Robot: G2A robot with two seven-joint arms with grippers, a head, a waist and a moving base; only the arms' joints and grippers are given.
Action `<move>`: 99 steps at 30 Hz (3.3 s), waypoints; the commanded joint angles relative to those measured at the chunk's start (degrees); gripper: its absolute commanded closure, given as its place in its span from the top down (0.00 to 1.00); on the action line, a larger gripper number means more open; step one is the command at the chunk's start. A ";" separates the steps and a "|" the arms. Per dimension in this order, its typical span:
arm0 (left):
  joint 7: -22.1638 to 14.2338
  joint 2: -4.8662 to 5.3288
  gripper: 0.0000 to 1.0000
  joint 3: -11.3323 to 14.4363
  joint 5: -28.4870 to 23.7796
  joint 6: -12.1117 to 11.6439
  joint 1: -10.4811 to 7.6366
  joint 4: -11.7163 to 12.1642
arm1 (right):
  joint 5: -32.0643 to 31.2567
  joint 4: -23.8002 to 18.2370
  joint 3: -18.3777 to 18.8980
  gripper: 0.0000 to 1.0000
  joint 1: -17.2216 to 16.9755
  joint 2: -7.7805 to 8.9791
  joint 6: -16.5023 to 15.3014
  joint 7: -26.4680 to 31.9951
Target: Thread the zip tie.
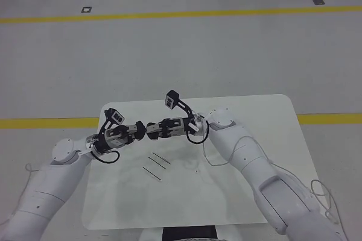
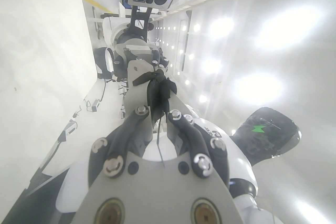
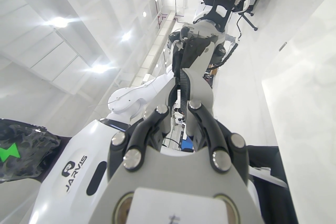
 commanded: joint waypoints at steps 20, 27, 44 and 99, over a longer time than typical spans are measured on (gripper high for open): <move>-0.72 -0.68 0.00 -1.06 0.19 -0.01 0.53 0.02 | -0.58 -1.70 2.30 1.00 -1.90 0.51 0.00 -0.14; 0.83 -0.88 0.00 -1.55 1.12 -0.35 0.63 0.46 | -1.79 -2.33 3.13 1.00 -2.54 0.71 0.00 -0.39; 4.25 -1.27 0.00 -1.93 6.02 -1.19 0.80 0.26 | -2.76 -5.55 3.34 0.21 -3.75 1.63 0.84 0.00; 8.21 -1.90 0.00 -3.29 14.22 -3.14 2.14 -1.35 | 3.12 -0.26 -6.78 0.15 0.16 1.75 5.70 0.00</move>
